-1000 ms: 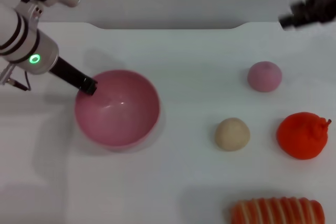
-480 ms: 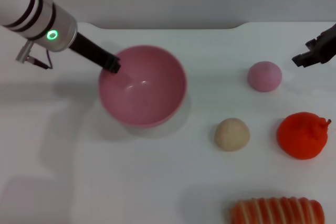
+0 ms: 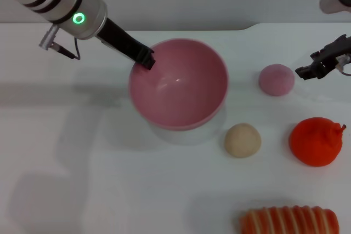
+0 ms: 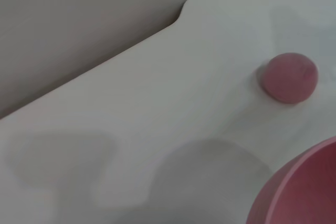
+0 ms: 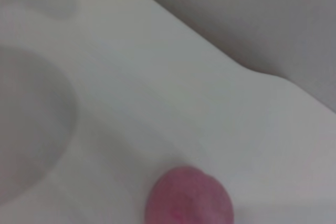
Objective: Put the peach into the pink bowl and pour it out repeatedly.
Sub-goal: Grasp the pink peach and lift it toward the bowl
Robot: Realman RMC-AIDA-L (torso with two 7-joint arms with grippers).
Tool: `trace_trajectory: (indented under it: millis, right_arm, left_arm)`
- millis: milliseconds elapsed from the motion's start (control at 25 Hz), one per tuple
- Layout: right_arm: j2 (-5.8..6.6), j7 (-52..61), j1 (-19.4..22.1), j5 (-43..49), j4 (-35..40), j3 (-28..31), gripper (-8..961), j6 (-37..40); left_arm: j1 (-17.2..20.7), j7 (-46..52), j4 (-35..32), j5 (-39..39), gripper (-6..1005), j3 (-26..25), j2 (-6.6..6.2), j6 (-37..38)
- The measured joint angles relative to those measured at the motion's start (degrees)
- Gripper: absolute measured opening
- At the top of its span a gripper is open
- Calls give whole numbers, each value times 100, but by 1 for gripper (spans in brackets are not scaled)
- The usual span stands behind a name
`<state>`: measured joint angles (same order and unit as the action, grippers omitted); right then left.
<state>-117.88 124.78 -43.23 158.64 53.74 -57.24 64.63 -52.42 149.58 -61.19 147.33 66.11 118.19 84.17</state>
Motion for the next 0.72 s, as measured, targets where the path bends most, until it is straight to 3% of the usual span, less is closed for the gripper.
trace_trajectory:
  millis: [280,520,720]
  right_arm:
    - [-39,-14,-89,-194,-499,-111,523,-689]
    - [-59,-215,-38,-887,-770,-299,522,-828]
    - [-72,-227,-44,-925,-926,-314,519,-842]
  left_arm:
    - [-72,89,5,-64,45,49,18,46]
    - [-75,113,32,-72,45,59,20,20]
    - [-75,110,40,-73,45,59,20,16]
